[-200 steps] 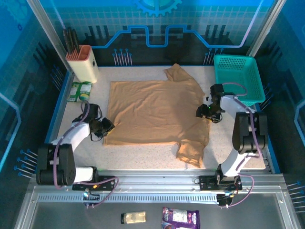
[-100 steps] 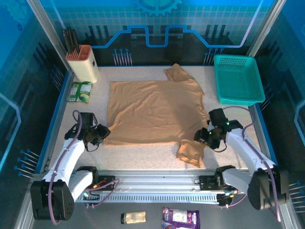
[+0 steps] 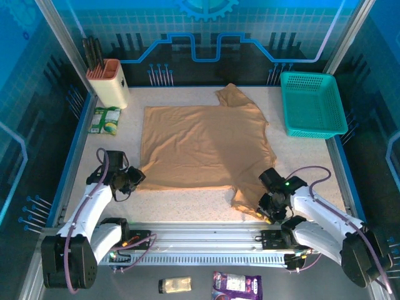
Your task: Fold the inside-out t-shirt
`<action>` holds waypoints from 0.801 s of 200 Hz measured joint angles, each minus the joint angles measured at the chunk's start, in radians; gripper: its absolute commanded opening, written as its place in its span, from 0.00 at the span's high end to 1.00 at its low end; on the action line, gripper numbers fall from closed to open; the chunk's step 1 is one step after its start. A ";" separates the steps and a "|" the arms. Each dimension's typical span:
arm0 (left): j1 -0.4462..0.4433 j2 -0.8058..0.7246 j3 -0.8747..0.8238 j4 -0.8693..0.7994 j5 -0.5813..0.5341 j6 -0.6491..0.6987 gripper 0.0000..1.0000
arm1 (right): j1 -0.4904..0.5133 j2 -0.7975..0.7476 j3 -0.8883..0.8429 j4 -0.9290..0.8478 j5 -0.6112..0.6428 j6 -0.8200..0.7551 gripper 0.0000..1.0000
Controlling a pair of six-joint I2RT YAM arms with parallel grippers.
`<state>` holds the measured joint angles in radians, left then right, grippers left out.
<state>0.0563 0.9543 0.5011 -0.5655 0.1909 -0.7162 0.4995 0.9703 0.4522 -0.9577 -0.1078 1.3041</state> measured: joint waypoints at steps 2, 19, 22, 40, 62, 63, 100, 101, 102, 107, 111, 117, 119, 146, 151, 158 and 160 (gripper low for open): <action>0.000 0.000 -0.001 0.000 0.000 0.000 0.78 | 0.006 0.004 0.000 0.000 0.002 0.008 0.69; 0.000 -0.001 -0.013 0.003 0.000 -0.013 0.78 | 0.034 0.031 0.000 0.007 0.011 0.062 0.70; 0.000 -0.002 -0.014 0.003 0.000 -0.015 0.78 | 0.038 0.038 0.000 0.008 0.014 0.069 0.70; 0.000 -0.008 -0.022 0.005 0.000 -0.019 0.78 | 0.048 0.077 0.000 0.021 0.022 0.103 0.72; 0.000 -0.010 -0.028 0.009 0.000 -0.023 0.78 | 0.052 0.100 0.006 0.039 0.022 0.123 0.77; 0.000 -0.010 -0.028 0.010 0.000 -0.023 0.78 | 0.052 0.101 0.006 0.039 0.022 0.124 0.77; 0.000 -0.010 -0.033 0.012 -0.016 -0.045 0.69 | 0.057 0.105 0.009 0.058 0.021 0.150 0.96; 0.000 -0.010 -0.033 0.011 -0.017 -0.045 0.69 | 0.057 0.105 0.009 0.058 0.021 0.149 0.97; 0.000 -0.010 -0.033 0.011 -0.019 -0.046 0.68 | 0.057 0.104 0.009 0.058 0.021 0.149 0.97; 0.000 -0.010 -0.033 0.012 -0.024 -0.048 0.66 | 0.057 0.100 0.009 0.056 0.021 0.153 1.00; 0.000 -0.010 -0.033 0.011 -0.030 -0.050 0.65 | 0.057 0.095 0.008 0.058 0.022 0.162 1.00; 0.000 -0.010 -0.033 0.010 -0.042 -0.054 0.65 | 0.058 0.085 0.005 0.057 0.023 0.159 1.00; 0.000 -0.010 -0.033 0.010 -0.046 -0.056 0.65 | 0.058 0.082 0.005 0.057 0.023 0.159 1.00; 0.000 0.045 -0.030 -0.009 -0.109 -0.053 0.66 | 0.059 0.031 -0.007 0.073 0.047 0.163 1.00; 0.000 0.065 -0.028 -0.011 -0.117 -0.051 0.67 | 0.059 0.023 -0.009 0.076 0.051 0.163 1.00; 0.000 0.093 -0.024 -0.016 -0.127 -0.047 0.69 | 0.059 0.014 -0.011 0.078 0.055 0.163 1.00; 0.000 0.101 -0.023 -0.016 -0.129 -0.044 0.69 | 0.059 0.012 -0.012 0.078 0.055 0.163 1.00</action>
<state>0.0563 1.0550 0.4786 -0.5819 0.0624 -0.7605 0.5583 0.9821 0.4400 -0.8795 -0.0525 1.4673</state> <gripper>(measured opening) 0.332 0.063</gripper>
